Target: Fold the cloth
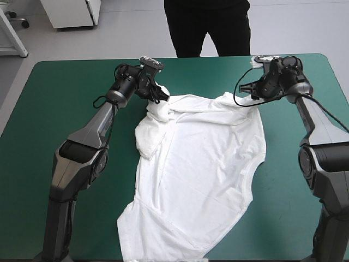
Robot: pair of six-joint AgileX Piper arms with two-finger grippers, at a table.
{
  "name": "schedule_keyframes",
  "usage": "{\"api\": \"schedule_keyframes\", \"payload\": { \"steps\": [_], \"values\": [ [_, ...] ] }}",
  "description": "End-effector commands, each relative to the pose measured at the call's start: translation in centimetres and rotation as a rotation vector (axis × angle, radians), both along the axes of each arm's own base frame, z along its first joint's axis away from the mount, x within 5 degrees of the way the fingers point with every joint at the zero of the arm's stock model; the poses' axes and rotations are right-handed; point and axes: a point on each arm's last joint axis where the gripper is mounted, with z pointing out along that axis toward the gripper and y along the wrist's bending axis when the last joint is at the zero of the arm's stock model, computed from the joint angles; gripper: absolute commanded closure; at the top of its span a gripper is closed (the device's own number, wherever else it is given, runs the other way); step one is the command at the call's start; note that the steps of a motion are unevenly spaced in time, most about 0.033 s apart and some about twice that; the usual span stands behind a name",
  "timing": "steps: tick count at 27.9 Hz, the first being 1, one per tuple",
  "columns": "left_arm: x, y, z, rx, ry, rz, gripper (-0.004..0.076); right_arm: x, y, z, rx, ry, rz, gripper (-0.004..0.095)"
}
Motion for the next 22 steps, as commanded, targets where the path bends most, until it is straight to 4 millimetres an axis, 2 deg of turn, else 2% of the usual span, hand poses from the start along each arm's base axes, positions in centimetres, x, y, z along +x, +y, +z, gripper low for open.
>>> {"api": "schedule_keyframes", "payload": {
  "steps": [1,2,9,13,19,22],
  "values": [
    [-1.4,0.2,7.2,-0.108,-0.114,0.045,0.0139,-1.1,-0.3,4.6,0.027,-0.097,-0.001,0.0237],
    [-1.9,0.4,8.6,-0.117,-0.112,0.059,0.0148,-1.4,-0.3,5.3,0.027,-0.096,0.000,0.0247],
    [-4.9,1.5,14.7,-0.118,-0.125,0.055,0.0198,-4.1,-0.5,9.1,0.023,-0.099,0.007,0.0344],
    [-7.3,2.5,17.9,-0.120,-0.148,0.050,0.0199,-6.1,-0.7,11.4,0.015,-0.107,0.020,0.0349],
    [-12.2,4.3,24.5,-0.181,-0.289,0.041,0.0199,-9.3,-1.0,14.7,0.018,-0.137,0.021,0.0349],
    [-14.8,5.1,26.5,-0.208,-0.314,0.032,0.0199,-10.6,-1.1,16.3,0.025,-0.180,0.022,0.0354]
  ]
}}
